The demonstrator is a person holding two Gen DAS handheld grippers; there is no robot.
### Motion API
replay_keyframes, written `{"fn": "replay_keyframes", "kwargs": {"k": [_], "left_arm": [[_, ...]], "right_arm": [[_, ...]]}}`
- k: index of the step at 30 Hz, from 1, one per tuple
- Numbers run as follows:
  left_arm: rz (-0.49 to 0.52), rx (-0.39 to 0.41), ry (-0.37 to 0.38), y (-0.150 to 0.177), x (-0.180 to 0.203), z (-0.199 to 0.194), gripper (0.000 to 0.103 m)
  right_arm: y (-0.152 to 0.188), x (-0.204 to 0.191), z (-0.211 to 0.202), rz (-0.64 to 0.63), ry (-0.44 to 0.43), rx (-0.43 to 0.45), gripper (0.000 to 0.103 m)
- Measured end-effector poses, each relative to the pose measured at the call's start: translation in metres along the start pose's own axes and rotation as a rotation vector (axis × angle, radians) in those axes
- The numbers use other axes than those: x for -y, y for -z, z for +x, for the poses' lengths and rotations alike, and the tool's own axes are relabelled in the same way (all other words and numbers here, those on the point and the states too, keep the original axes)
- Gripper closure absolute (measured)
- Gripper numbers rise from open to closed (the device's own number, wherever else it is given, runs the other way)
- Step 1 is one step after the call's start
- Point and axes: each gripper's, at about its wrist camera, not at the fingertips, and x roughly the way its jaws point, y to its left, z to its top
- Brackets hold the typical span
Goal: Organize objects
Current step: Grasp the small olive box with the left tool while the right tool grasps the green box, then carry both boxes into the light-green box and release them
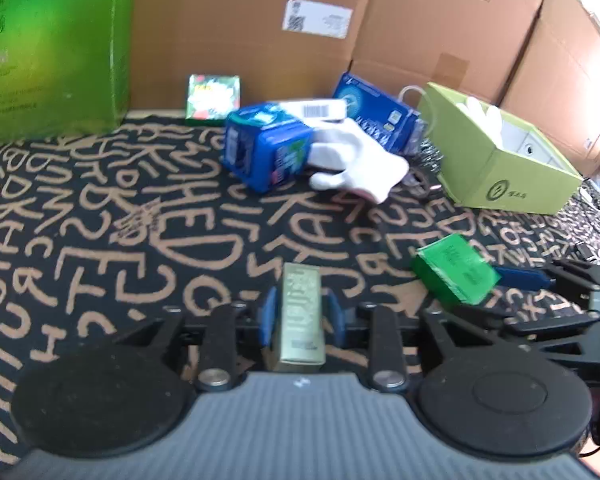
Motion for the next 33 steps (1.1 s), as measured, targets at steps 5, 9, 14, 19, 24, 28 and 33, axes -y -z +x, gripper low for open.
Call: {"fn": "replay_keyframes", "kwargs": {"k": [5,9,14,19,24,28,33], "left_arm": [[0.037,-0.007,-0.009,-0.002,0.009,0.003,0.072],[0.028,-0.017,-0.016,0.0,0.007,0.006,0.068],[0.04,-0.026,-0.012,0.003,0.008,0.006,0.068],[0.031,-0.027,-0.026,0.004,0.005,0.007,0.073],[0.036,-0.033,-0.038,0.003,0.007,0.007,0.081],[0.039,-0.038,-0.017,0.0,0.012,0.005,0.081],[0.077,0.001,0.012,-0.016,0.033,-0.002,0.081]], "right_arm": [[-0.004,-0.005,0.005,-0.029,0.028,-0.006,0.03],[-0.004,-0.006,0.007,-0.014,0.022,-0.018,0.028],[-0.007,-0.008,0.011,0.029,0.038,-0.018,0.026],[-0.006,-0.008,0.019,0.038,0.061,-0.023,0.032],[-0.005,-0.004,0.015,0.055,0.025,-0.01,0.037],[-0.006,-0.003,0.007,0.052,-0.002,0.003,0.037],[-0.015,0.007,-0.015,0.044,-0.002,0.067,0.037]]}}
